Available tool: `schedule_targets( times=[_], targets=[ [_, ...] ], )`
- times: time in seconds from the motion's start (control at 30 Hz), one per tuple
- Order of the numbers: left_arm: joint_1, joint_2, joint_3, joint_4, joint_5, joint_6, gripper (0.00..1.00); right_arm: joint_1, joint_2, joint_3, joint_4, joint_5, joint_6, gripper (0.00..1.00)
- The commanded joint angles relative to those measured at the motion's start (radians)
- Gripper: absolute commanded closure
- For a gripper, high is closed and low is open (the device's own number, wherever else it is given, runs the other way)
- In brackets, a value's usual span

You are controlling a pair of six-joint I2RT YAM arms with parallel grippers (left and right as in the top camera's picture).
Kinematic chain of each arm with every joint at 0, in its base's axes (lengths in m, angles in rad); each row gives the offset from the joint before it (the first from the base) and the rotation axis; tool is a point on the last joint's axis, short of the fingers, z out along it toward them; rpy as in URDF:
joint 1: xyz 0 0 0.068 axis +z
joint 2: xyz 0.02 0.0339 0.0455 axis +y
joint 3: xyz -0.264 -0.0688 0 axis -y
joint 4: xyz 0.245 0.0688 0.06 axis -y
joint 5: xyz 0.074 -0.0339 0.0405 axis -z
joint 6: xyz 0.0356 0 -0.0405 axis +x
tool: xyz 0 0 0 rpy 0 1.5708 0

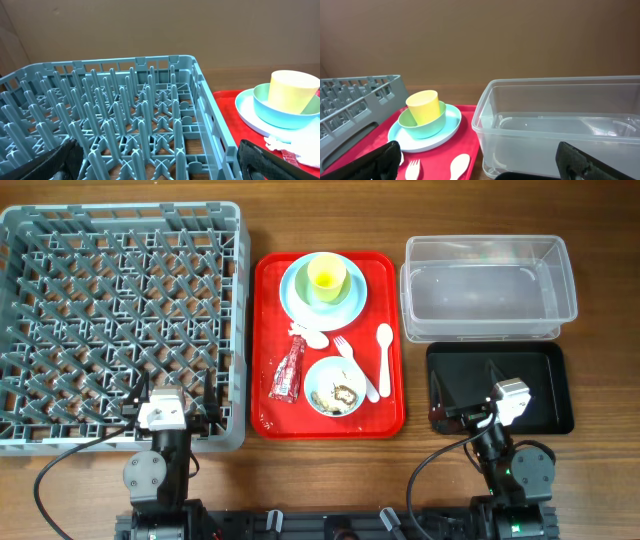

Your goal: Sort waste into correct bins and load items into the dishwasher rack

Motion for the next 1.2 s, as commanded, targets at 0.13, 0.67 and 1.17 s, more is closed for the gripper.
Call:
schedule_targets(
  times=[0.13, 0.67, 1.17],
  targets=[
    [-0.005, -0.006, -0.008, 0.0, -0.006, 0.012, 0.0, -0.002, 0.007, -0.001, 0.009, -0.019, -0.01, 0.0],
    [-0.005, -0.006, -0.008, 0.0, -0.006, 0.012, 0.0, -0.002, 0.007, -0.001, 0.009, -0.019, -0.01, 0.01],
    [-0.005, -0.006, -0.008, 0.0, -0.006, 0.012, 0.0, -0.002, 0.007, -0.001, 0.021, -0.023, 0.04, 0.0]
  ],
)
